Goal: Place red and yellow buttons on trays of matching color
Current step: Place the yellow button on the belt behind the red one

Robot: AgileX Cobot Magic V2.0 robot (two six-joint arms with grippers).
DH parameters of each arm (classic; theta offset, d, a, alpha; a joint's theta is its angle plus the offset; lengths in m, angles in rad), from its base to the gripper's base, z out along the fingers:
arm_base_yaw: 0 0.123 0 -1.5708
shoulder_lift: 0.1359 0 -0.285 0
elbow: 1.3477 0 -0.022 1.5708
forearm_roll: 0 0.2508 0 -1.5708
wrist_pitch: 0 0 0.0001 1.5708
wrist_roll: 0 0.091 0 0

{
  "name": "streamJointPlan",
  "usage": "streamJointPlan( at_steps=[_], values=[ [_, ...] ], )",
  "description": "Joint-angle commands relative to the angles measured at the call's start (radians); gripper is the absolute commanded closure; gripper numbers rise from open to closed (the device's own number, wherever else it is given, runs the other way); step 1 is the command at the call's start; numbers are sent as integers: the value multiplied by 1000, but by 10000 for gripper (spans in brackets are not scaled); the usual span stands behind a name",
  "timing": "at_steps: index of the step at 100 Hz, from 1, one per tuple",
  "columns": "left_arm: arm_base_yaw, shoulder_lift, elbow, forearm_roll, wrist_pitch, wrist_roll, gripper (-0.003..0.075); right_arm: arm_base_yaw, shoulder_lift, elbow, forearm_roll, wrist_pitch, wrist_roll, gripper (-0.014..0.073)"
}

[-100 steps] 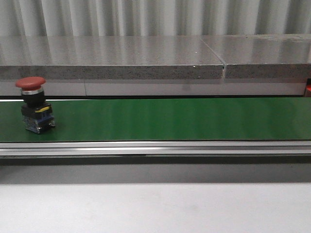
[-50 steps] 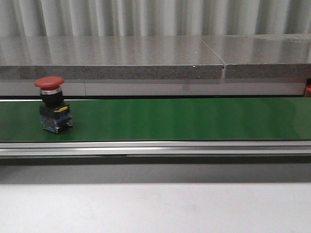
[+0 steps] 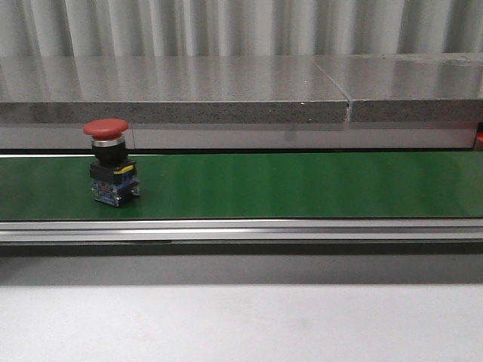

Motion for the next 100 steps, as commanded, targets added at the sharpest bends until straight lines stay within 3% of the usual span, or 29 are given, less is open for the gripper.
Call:
streamJointPlan(
  at_steps=[1,13,30,73,100],
  values=[
    [-40,-80,-28,-23,-56,35,262,2,-1,-25,-8,-77,-8,662],
    [-104,-135,-24,-21,-93,45,397,2,-1,-25,-8,-77,-8,662],
    [-182,-224,23,-19,-123,49,740,2,-1,-25,-8,-75,-8,662],
    [-284,-582,332,-19,-276,98,741,2,-1,-25,-8,-75,-8,662],
    [-289,-843,503,-19,-280,98,741,2,-1,-25,-8,-75,-8,662]
  ],
)
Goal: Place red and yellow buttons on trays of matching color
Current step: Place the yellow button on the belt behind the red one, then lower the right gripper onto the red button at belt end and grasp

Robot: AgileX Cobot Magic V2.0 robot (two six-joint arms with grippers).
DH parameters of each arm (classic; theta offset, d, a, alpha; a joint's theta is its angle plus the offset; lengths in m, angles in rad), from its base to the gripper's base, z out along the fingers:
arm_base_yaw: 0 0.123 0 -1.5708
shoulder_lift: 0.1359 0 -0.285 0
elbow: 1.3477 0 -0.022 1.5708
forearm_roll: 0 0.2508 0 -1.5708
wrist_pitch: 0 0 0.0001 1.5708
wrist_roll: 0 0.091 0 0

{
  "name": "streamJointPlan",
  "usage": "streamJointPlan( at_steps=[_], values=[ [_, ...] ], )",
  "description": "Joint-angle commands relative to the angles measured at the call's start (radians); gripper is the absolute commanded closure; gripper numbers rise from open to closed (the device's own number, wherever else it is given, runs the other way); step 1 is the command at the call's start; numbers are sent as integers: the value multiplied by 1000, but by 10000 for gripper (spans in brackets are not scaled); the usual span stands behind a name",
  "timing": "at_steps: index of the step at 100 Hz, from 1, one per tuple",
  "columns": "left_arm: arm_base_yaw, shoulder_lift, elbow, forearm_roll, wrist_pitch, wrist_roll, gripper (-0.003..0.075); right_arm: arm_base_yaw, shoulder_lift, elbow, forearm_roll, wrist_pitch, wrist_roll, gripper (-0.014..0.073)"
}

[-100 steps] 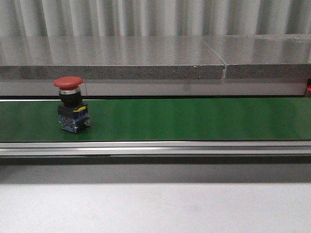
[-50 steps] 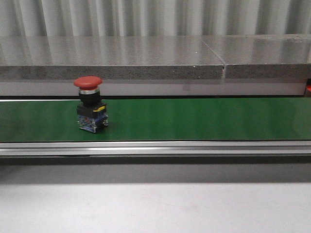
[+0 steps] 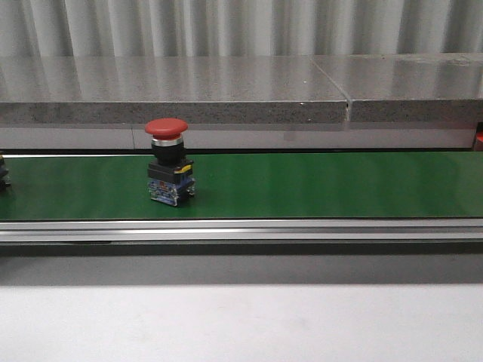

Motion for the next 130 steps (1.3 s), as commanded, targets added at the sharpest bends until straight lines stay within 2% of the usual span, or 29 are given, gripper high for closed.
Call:
streamJointPlan(
  at_steps=[1,29,57,80,94,104,123,130],
  values=[
    [-10,-83,16,-16,-65,-1,741,2,-1,-26,-8,-75,-8,662],
    [-10,-287,134,-16,-67,-1,741,2,-1,-26,-8,-75,-8,662],
    [-10,-327,138,-9,-64,-1,741,2,8,-41,-8,-51,-8,662],
    [-10,-327,138,-9,-63,-1,741,7,151,-191,-8,72,-17,661],
    [-10,-327,138,-9,-63,-1,741,53,272,-293,-8,95,-21,645],
    [-10,-327,138,-9,-63,-1,741,99,374,-367,-8,121,-25,545],
    [-10,-327,138,-9,-61,-1,741,191,560,-523,9,196,-25,143],
    [-10,-327,138,-9,-61,-1,741,221,624,-585,21,241,-25,29]
  ],
)
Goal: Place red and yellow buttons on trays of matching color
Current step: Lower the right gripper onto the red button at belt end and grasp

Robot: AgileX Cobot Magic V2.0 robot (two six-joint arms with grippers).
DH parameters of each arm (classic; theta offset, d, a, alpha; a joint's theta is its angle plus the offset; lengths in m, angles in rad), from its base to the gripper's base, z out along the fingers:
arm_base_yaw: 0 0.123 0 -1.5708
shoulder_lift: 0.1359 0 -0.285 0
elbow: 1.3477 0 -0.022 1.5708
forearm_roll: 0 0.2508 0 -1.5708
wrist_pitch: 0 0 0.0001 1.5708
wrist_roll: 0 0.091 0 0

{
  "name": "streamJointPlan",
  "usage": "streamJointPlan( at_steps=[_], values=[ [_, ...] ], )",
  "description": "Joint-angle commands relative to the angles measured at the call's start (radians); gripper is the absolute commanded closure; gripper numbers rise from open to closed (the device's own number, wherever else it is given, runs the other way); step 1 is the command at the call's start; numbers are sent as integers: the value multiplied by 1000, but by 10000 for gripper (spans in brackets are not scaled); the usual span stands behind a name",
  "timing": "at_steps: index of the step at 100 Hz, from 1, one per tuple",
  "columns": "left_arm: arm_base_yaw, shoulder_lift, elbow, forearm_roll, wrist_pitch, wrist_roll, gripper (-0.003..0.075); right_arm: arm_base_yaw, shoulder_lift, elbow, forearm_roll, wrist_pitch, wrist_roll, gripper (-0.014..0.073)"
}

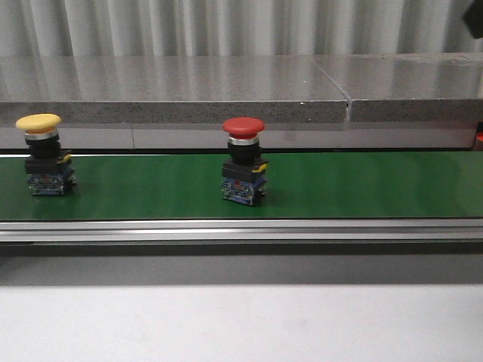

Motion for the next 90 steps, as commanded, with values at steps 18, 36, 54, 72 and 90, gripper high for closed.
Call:
streamJointPlan(
  at_steps=[18,36,54,72,90],
  values=[
    [-8,5,-26,-12,-64,-1,741,89,224,-258,25,164,-31,-4],
    [-8,5,-26,-12,-64,-1,741,137,357,-351,37,226,-107,3],
    [-8,5,-26,-12,-64,-1,741,151,472,-415,134,293,-292,3],
    [-8,5,-26,-12,-64,-1,741,151,553,-426,189,245,-346,3],
    [-8,5,-26,-12,-64,-1,741,151,590,-426,179,192,-347,68]
  ],
)
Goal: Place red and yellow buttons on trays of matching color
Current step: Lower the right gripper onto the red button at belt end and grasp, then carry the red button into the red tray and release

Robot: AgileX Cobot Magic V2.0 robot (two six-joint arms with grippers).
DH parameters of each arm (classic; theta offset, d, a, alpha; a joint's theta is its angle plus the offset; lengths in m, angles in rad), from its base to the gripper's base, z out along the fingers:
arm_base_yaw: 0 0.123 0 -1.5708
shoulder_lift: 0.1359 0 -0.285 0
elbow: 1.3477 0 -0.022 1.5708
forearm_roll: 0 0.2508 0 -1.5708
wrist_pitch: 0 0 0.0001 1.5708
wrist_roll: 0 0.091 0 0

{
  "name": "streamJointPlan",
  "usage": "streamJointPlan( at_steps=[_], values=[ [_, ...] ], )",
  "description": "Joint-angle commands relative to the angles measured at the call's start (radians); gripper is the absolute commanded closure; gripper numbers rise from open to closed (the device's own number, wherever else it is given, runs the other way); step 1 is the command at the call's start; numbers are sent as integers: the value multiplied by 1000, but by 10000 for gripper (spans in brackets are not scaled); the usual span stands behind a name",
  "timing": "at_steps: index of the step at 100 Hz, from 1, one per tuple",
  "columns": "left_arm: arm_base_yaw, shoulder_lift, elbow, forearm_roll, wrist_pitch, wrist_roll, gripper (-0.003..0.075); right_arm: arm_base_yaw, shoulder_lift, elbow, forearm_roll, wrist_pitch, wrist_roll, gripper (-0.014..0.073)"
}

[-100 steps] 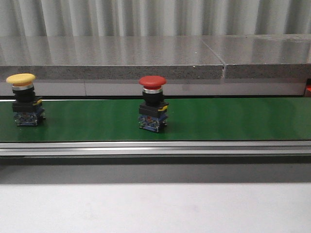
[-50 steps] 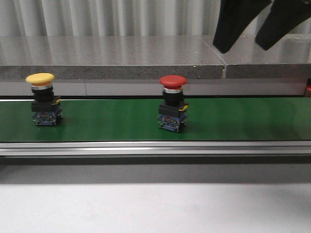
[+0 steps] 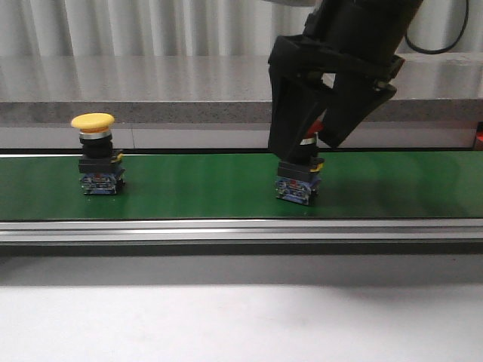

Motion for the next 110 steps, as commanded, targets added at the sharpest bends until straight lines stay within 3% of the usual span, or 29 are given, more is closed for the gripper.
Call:
streamJointPlan(
  at_steps=[1,15,25,40,56,110],
  values=[
    [-8,5,-26,-12,-66,-1,741,-1,-31,-32,17,-50,-17,87],
    [-8,5,-26,-12,-66,-1,741,-1,-31,-32,-6,-79,-17,330],
    [-8,5,-26,-12,-66,-1,741,-1,-34,-32,-17,-84,-17,421],
    [-8,5,-26,-12,-66,-1,741,-29,-68,-32,-16,-89,1,428],
    [-8,5,-26,-12,-66,-1,741,-117,-151,-32,-17,-93,113,428],
    [-8,5,-26,-12,-66,-1,741,-685,-292,-31,-17,-91,256,428]
  ],
)
